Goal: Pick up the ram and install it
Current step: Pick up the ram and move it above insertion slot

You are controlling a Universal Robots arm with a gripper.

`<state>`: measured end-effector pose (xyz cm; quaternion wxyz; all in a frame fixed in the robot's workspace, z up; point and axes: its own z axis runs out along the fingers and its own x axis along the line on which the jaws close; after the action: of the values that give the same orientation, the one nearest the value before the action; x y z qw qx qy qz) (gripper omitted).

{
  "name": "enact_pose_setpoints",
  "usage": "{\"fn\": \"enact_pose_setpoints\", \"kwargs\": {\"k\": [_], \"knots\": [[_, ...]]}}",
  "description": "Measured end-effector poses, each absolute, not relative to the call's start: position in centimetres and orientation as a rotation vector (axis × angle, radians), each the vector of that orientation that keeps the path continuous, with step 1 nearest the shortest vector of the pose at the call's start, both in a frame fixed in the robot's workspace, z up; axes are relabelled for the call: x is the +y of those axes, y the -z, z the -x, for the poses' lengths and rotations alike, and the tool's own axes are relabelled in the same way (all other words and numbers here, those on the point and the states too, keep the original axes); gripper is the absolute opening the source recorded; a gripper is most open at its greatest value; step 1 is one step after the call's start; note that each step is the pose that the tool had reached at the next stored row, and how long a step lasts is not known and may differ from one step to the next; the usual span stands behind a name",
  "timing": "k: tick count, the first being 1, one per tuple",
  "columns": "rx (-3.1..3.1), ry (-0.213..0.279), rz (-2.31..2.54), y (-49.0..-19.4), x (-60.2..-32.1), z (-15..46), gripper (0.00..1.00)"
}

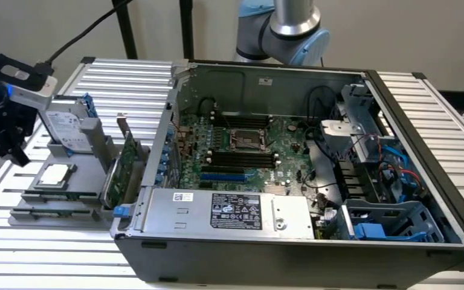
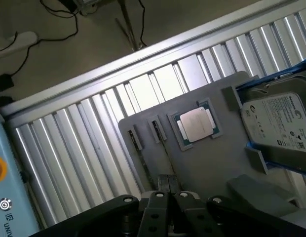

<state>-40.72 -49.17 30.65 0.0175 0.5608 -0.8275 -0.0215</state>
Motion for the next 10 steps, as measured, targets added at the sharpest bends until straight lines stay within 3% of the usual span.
{"fn": "enact_pose_setpoints", "kwargs": {"k": [10], "knots": [[-2.414,0.062,-1.948,-29.5,-49.2,40.6,0.00]]}}
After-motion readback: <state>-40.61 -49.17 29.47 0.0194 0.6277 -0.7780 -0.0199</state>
